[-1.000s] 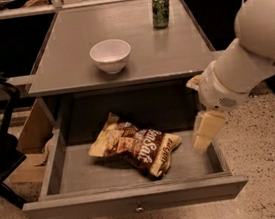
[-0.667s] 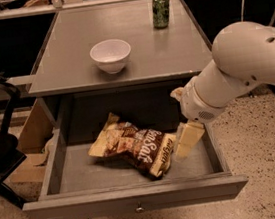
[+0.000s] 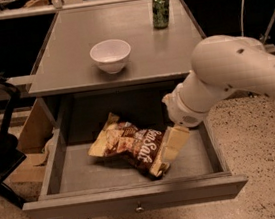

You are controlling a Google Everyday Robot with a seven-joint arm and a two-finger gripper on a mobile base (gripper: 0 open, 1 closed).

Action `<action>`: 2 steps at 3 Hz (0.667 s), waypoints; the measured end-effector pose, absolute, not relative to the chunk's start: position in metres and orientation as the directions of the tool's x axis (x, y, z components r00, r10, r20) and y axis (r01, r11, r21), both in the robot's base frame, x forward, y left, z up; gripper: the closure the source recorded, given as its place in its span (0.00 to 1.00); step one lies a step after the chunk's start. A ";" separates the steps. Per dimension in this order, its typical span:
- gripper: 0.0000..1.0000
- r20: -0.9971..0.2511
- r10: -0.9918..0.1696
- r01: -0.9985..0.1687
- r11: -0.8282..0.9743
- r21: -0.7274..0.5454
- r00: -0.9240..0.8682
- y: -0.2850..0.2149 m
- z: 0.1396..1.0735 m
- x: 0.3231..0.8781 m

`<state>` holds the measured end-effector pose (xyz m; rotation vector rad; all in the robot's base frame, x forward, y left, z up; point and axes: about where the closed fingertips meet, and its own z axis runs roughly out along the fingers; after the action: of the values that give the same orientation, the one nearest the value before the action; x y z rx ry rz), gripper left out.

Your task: Pick brown chip bag from top drawer and place on counter

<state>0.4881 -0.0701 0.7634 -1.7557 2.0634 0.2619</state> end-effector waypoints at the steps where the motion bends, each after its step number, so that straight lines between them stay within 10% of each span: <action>1: 0.00 -0.420 -0.898 -0.978 0.187 -0.097 -0.130 -0.043 0.741 0.499; 2: 0.00 -0.409 -0.900 -0.978 0.196 -0.066 -0.152 -0.013 0.721 0.512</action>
Offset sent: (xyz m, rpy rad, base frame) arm 0.0423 0.0969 -0.0706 -0.0169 0.1115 -0.0315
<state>0.5120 -0.0133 0.7206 -1.7635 2.1205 0.3043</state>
